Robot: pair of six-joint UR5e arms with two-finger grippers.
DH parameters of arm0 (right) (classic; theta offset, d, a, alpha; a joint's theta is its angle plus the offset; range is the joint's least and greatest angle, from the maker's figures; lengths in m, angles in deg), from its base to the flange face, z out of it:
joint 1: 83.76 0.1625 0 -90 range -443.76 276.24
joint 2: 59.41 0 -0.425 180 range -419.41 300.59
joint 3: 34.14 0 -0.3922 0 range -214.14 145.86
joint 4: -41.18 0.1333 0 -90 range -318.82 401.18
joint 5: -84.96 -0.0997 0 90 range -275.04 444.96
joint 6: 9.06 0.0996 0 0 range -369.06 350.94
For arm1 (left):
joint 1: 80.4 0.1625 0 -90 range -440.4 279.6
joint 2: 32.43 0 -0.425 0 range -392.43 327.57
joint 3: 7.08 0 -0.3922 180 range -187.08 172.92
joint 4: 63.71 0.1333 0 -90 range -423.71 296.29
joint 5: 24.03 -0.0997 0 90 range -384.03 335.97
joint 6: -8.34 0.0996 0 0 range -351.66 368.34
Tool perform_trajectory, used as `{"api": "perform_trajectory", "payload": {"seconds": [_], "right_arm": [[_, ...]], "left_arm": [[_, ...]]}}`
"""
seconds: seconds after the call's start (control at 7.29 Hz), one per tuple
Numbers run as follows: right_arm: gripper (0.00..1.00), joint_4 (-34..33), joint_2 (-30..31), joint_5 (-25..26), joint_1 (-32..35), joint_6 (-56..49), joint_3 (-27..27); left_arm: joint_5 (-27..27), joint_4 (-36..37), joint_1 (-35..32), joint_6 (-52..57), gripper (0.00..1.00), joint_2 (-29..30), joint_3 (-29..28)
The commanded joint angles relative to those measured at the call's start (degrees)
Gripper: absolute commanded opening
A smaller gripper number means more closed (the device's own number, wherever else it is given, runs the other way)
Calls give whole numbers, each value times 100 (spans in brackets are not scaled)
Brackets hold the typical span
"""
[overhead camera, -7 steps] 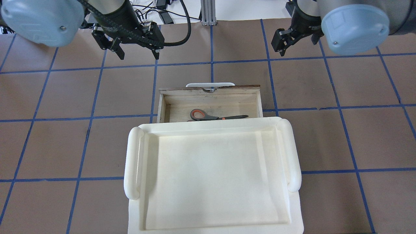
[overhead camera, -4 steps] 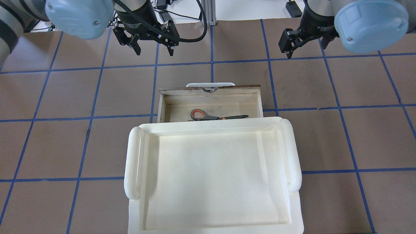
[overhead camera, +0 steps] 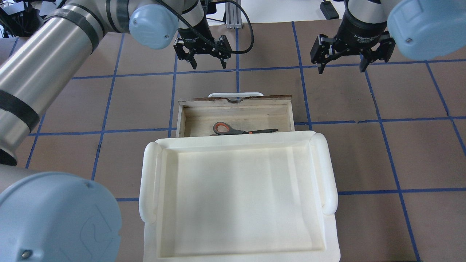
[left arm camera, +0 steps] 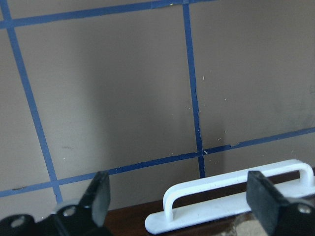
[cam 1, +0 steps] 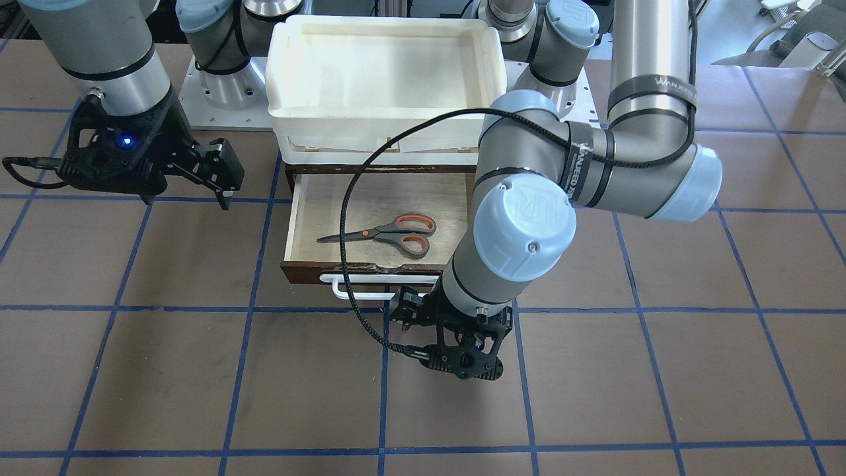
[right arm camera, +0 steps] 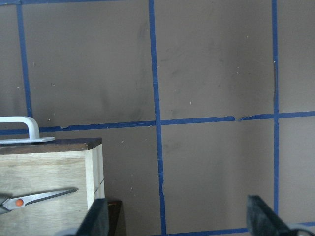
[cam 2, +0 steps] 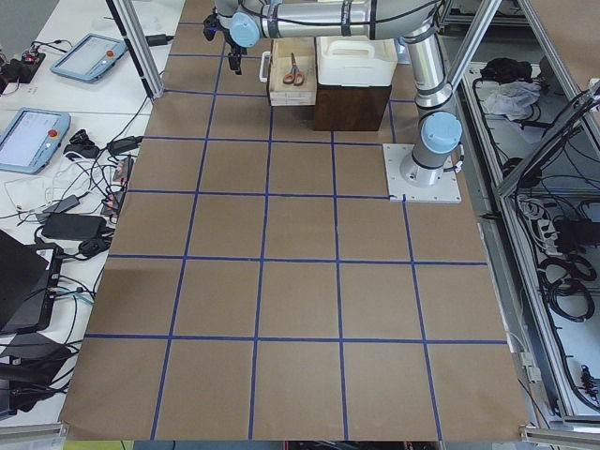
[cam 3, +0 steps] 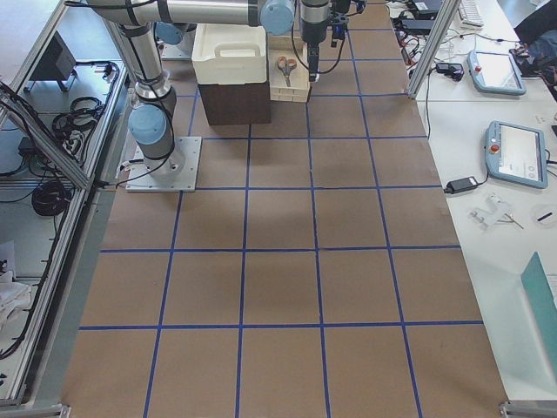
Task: Put scissors in drawer and close it
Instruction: 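Move the left gripper above the drawer's white handle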
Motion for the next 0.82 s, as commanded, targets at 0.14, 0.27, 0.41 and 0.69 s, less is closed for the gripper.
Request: {"api": "perform_trajectory", "payload": {"seconds": [0.14,0.27,0.41,0.69], "right_arm": [[100,41,32,-204,-107,-13,0],[100,50,67,-204,-143,-5,0],[100,59,102,-196,-144,13,9],[100,76,155,-187,-126,13,35]], "left_arm": [[-33,67,-178,7,100,594,-150],[-42,41,-186,-10,100,666,-142],[-259,-273,-282,-10,100,745,-141],[-262,-372,-266,-2,100,685,-141]]}}
